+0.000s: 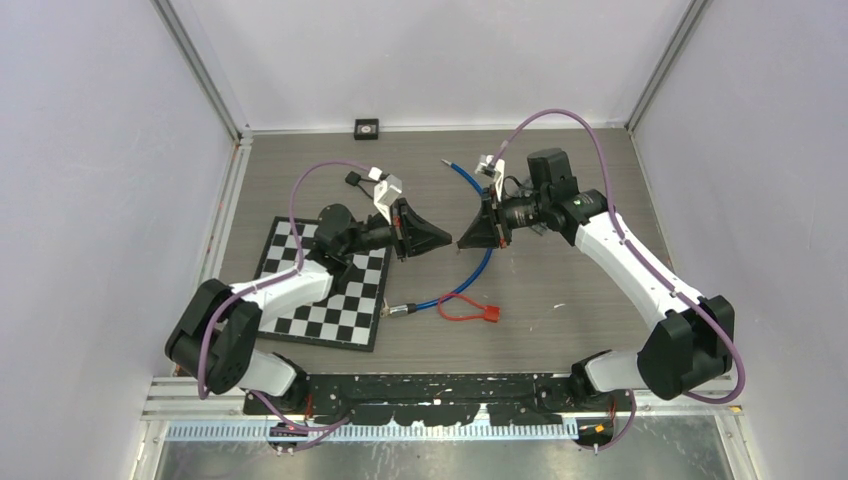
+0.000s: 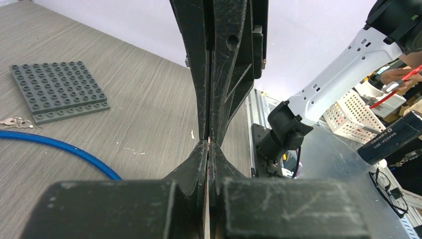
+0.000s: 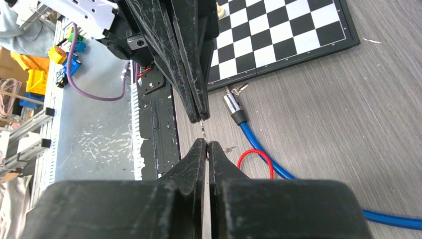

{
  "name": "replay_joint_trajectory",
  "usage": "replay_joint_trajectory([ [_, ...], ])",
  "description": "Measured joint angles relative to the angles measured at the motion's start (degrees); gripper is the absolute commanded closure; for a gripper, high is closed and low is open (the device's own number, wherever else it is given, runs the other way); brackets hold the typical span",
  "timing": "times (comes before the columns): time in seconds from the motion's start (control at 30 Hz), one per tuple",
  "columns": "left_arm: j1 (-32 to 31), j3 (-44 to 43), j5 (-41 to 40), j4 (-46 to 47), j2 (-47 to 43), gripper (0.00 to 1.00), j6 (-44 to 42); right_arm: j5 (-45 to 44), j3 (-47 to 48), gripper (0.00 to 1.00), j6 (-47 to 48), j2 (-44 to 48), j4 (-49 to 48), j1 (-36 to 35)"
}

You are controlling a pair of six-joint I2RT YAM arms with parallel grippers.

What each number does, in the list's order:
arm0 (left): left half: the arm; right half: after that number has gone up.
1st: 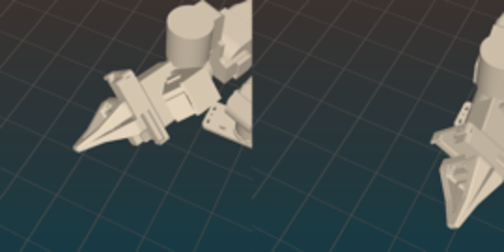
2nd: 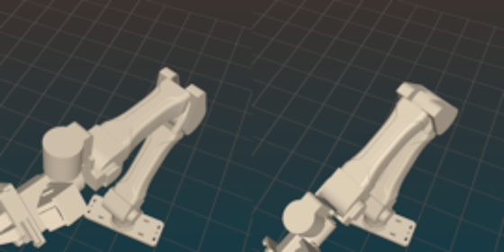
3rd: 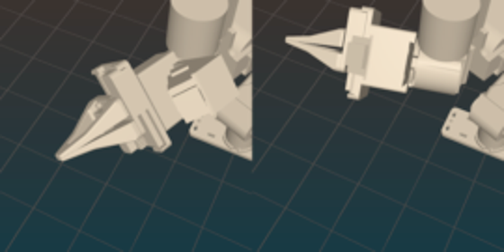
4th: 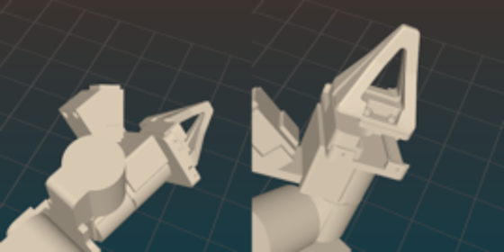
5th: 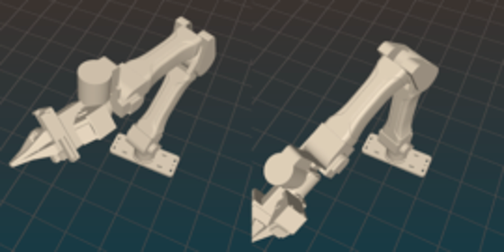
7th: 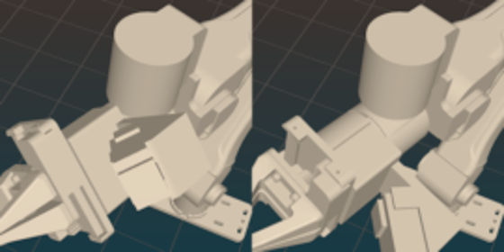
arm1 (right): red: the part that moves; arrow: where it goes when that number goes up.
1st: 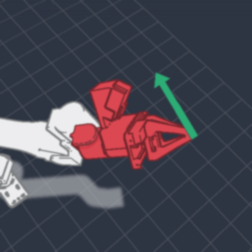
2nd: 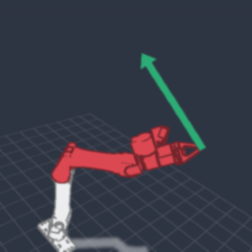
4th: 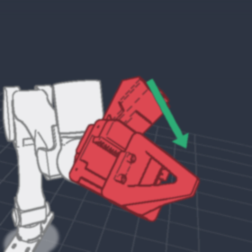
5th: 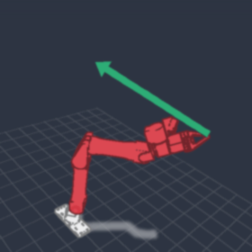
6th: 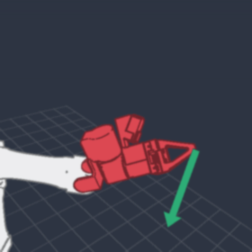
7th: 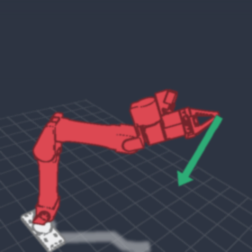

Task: Unlock with the key

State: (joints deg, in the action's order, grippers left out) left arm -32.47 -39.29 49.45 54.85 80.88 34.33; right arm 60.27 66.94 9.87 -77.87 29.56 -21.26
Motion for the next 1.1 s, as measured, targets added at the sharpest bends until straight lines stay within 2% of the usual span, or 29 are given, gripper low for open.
replay_joint_trajectory([
  [0.1,0.0,0.0,0.0,0.7,0.5,1.00,0.2,0.1,-0.1,1.00,-0.2,0.0,0.0,0.1],
  [0.9,-0.2,0.5,0.6,3.2,3.0,1.00,0.0,1.8,-1.1,0.99,-0.4,0.7,-0.5,2.6],
  [1.1,-0.2,0.5,0.7,3.3,3.2,1.00,0.4,2.1,-1.4,0.85,-0.9,0.6,-0.9,2.6],
])
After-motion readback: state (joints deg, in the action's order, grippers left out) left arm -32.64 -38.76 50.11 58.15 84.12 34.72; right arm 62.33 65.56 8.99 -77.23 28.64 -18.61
